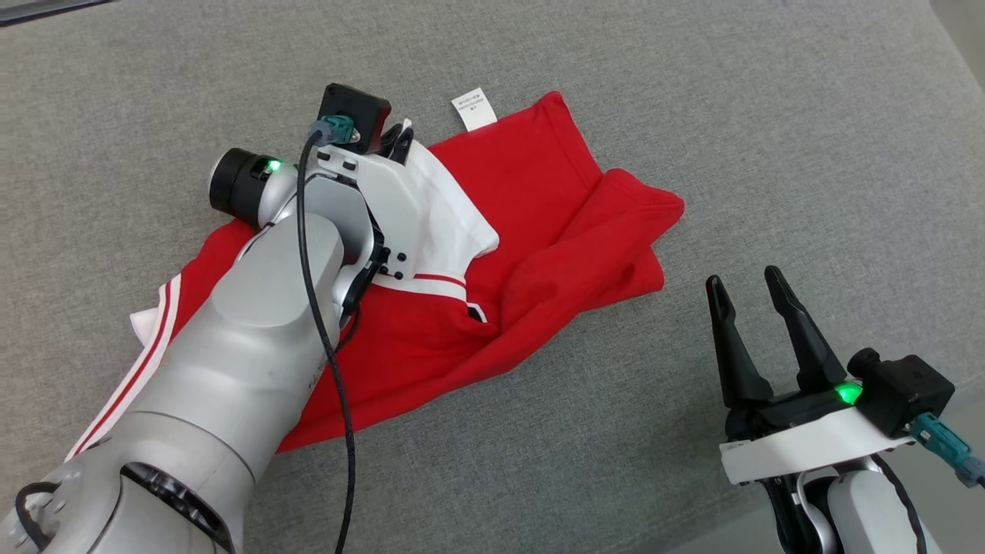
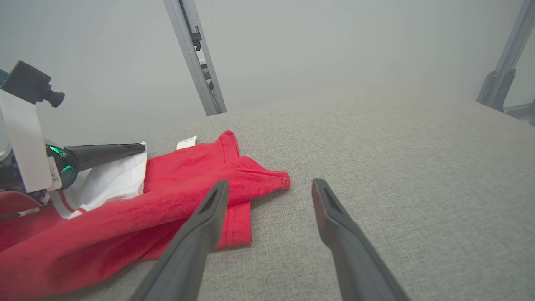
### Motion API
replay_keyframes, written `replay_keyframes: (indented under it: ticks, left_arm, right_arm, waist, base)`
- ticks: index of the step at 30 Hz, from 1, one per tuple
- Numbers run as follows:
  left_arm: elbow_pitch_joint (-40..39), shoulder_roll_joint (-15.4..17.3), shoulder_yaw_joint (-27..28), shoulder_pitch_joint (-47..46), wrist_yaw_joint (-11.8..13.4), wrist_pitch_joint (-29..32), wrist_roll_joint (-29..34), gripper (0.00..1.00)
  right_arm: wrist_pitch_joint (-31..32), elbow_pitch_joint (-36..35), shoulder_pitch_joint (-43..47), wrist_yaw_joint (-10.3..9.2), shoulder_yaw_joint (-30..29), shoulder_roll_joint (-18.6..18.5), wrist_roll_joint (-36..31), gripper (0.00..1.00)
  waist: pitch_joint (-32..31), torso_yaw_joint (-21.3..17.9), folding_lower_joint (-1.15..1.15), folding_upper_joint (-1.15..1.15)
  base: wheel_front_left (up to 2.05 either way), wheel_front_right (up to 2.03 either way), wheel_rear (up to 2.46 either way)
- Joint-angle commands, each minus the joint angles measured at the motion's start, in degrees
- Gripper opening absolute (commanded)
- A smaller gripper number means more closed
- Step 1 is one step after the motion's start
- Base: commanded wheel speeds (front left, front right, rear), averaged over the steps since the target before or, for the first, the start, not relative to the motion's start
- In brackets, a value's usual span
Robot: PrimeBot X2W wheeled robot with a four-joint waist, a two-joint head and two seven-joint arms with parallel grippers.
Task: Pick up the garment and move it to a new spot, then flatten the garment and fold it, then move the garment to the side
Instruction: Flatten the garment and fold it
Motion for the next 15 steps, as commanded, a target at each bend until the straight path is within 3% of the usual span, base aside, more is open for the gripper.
replay_keyframes:
  ticks: [1,6,10,15]
  left_arm:
    - [0.3,0.3,-0.2,-1.0,-0.4,-1.4,-0.2,0.00]
    - [0.4,0.3,0.9,-1.2,-0.8,-10.1,-1.1,0.00]
    - [-1.8,1.0,2.6,0.5,-0.6,-13.4,-1.7,0.00]
    - [-13.4,5.4,9.7,5.4,1.8,-14.1,-1.4,0.00]
  right_arm:
    - [-0.1,-0.3,-0.1,-0.01,-0.3,-0.3,-0.4,1.00]
    - [-0.1,0.4,0.9,-0.01,-1.4,-0.3,-1.1,1.00]
    - [-0.1,1.6,1.5,-0.01,-2.2,-0.3,-0.9,1.00]
    - [-0.1,1.9,2.2,-0.01,-4.7,-0.3,-0.3,1.00]
  waist:
    - [-0.5,0.4,0.00,0.00]
    - [-2.8,1.9,0.00,0.00]
    - [-5.6,3.9,0.00,0.00]
    - [-8.4,6.5,0.00,0.00]
  base:
    - [0.00,0.00,0.00]
    - [0.00,0.00,0.00]
    - [0.00,0.00,0.00]
    - [0.00,0.00,0.00]
